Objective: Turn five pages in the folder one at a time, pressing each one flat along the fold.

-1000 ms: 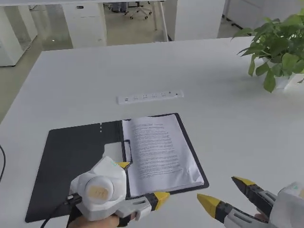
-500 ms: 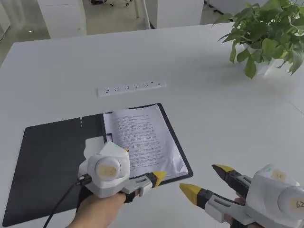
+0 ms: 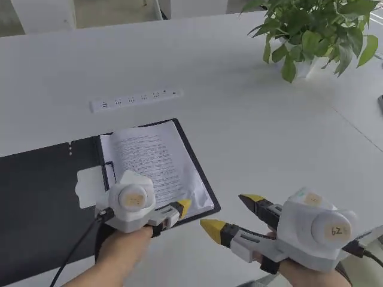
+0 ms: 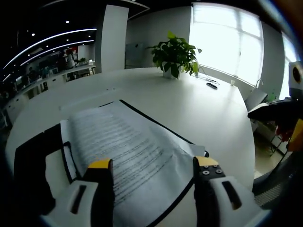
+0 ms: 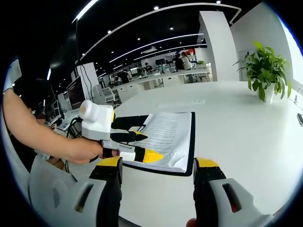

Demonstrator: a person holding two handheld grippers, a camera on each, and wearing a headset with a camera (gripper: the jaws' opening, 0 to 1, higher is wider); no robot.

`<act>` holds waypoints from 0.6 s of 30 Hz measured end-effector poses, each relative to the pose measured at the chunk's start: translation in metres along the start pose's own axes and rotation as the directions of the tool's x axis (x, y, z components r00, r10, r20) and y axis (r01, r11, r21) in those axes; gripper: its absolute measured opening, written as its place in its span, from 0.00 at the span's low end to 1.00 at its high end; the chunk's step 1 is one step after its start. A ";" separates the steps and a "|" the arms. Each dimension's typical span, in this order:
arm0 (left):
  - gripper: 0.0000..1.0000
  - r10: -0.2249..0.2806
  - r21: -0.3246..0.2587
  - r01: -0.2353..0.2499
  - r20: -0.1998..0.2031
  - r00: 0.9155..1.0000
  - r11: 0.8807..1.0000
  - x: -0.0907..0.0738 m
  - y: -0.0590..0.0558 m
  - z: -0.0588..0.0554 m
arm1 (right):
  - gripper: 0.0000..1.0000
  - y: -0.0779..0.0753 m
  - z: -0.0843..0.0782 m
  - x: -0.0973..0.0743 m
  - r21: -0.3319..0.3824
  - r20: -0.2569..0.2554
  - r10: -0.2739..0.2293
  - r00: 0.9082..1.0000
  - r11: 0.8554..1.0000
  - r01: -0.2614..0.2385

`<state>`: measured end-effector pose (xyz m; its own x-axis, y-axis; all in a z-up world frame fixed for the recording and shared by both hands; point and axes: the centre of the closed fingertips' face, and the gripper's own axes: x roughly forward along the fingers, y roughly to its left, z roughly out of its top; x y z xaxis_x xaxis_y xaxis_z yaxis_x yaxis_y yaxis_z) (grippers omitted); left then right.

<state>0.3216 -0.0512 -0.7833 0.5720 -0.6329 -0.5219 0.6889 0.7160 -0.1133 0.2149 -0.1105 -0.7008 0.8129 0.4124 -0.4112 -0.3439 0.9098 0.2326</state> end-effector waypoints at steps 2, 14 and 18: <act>0.68 0.011 -0.010 -0.011 -0.010 1.000 1.000 0.004 0.000 -0.003 | 0.60 -0.001 0.000 0.003 -0.002 -0.003 0.002 1.000 1.000 -0.002; 0.62 0.055 0.101 -0.052 -0.032 0.998 0.994 0.010 0.003 -0.019 | 0.60 -0.004 -0.004 0.013 0.007 -0.022 0.006 1.000 1.000 -0.006; 0.59 0.050 0.110 -0.049 -0.005 0.999 0.993 0.010 0.003 -0.020 | 0.60 -0.005 -0.004 0.015 0.009 -0.026 0.006 1.000 1.000 -0.006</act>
<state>0.3207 -0.0499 -0.8059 0.6035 -0.5948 -0.5310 0.7049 0.7093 0.0066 0.2271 -0.1085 -0.7117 0.7981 0.4192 -0.4327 -0.3443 0.9068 0.2434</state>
